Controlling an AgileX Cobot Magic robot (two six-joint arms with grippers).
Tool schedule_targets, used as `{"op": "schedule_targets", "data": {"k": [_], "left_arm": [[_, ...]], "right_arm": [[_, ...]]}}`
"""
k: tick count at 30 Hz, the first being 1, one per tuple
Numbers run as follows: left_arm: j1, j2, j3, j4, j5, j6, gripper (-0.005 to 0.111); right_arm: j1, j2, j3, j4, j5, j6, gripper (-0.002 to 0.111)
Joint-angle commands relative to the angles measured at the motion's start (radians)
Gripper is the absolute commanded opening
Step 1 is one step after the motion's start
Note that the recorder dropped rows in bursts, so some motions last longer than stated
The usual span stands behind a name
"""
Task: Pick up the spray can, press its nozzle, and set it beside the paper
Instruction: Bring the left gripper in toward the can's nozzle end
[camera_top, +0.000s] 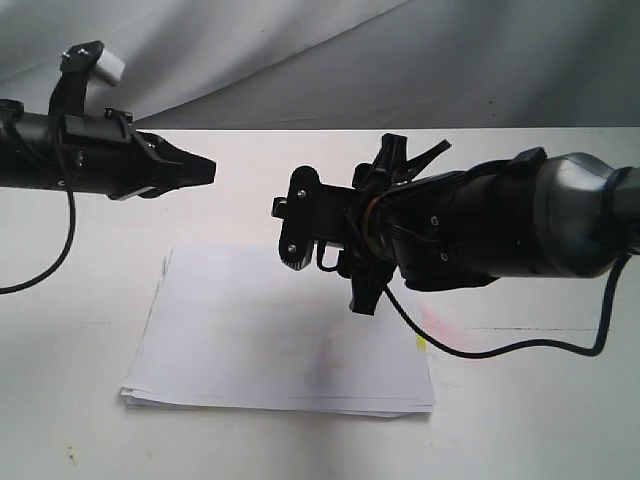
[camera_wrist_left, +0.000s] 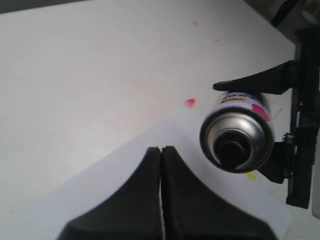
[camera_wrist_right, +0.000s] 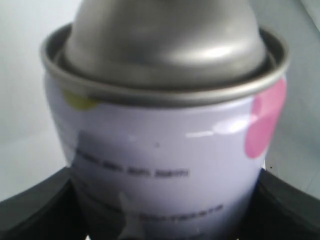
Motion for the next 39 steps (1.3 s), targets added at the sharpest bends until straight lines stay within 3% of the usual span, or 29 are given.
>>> {"op": "schedule_targets", "data": {"k": [1, 4, 8, 15, 25, 39], "left_arm": [[0.094, 0.034, 0.093, -0.21, 0.173, 0.35, 0.0], [0.117, 0.085, 0.148, -0.32, 0.376, 0.535, 0.0], [0.117, 0.187, 0.146, -0.321, 0.459, 0.571, 0.0], [0.104, 0.252, 0.138, -0.321, 0.464, 0.605, 0.0], [0.009, 0.254, 0.018, -0.278, 0.443, 0.535, 0.0], [0.009, 0.254, 0.017, -0.29, 0.414, 0.554, 0.0]], "right_arm": [[0.004, -0.006, -0.006, -0.016, 0.007, 0.005, 0.0], [0.004, -0.004, -0.006, -0.016, 0.007, 0.007, 0.0], [0.004, -0.004, -0.006, -0.016, 0.007, 0.007, 0.0], [0.004, -0.004, -0.006, -0.016, 0.007, 0.007, 0.0], [0.004, -0.004, -0.006, -0.016, 0.007, 0.007, 0.0], [0.004, -0.004, -0.006, -0.016, 0.007, 0.007, 0.0]]}}
